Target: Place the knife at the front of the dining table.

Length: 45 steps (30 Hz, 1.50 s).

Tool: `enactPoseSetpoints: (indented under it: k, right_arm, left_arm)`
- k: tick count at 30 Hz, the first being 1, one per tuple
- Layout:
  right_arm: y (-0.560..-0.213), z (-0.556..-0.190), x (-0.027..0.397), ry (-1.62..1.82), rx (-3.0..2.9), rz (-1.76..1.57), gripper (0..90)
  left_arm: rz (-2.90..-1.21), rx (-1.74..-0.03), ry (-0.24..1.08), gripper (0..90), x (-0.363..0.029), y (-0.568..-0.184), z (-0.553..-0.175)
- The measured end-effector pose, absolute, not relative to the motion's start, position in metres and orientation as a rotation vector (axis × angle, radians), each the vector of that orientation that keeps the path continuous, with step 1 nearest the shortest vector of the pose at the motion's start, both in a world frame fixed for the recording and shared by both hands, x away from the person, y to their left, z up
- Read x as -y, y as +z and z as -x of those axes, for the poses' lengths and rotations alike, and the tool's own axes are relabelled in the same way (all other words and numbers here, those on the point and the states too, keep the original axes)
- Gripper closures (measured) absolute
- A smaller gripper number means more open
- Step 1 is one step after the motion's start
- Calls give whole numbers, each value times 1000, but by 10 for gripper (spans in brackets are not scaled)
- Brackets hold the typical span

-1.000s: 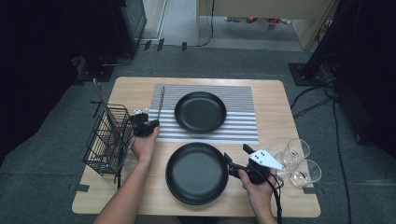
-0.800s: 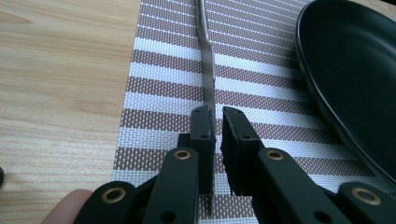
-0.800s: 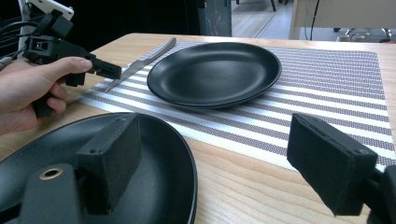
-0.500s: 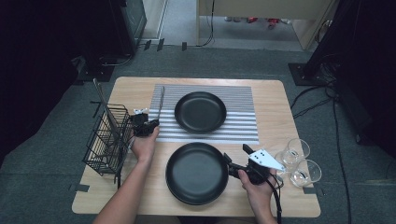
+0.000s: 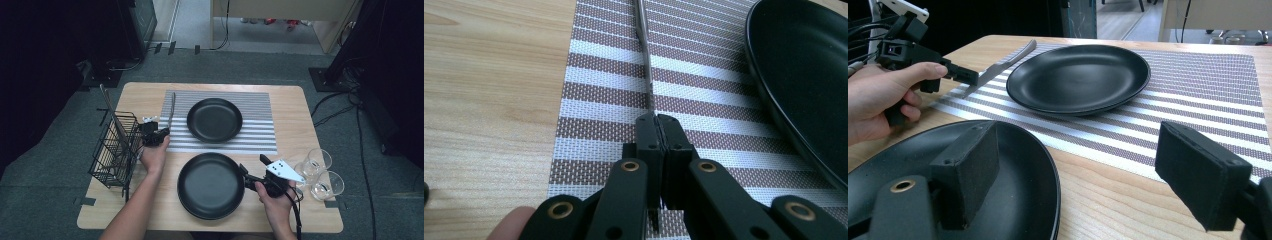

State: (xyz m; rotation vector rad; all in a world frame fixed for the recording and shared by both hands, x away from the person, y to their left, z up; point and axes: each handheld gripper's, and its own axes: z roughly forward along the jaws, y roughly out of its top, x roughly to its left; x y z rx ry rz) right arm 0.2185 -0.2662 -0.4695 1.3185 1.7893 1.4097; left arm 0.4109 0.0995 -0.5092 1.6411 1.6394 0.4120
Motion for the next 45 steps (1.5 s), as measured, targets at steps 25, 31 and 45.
enactPoseSetpoints:
  k: [25,31,45]
  right_arm:
    - [-470,-219,267,1411,-1792,-1318,178]
    - [-469,-219,267,1413,-1788,-1317,178]
    - [-469,-219,268,1419,-1787,-1315,178]
  left_arm:
    - [-1713,-1612,527,744,-91,-511,-408]
    - [-1695,-1632,539,642,-90,-511,-407]
    - [-1757,-1555,559,475,-91,-506,-397]
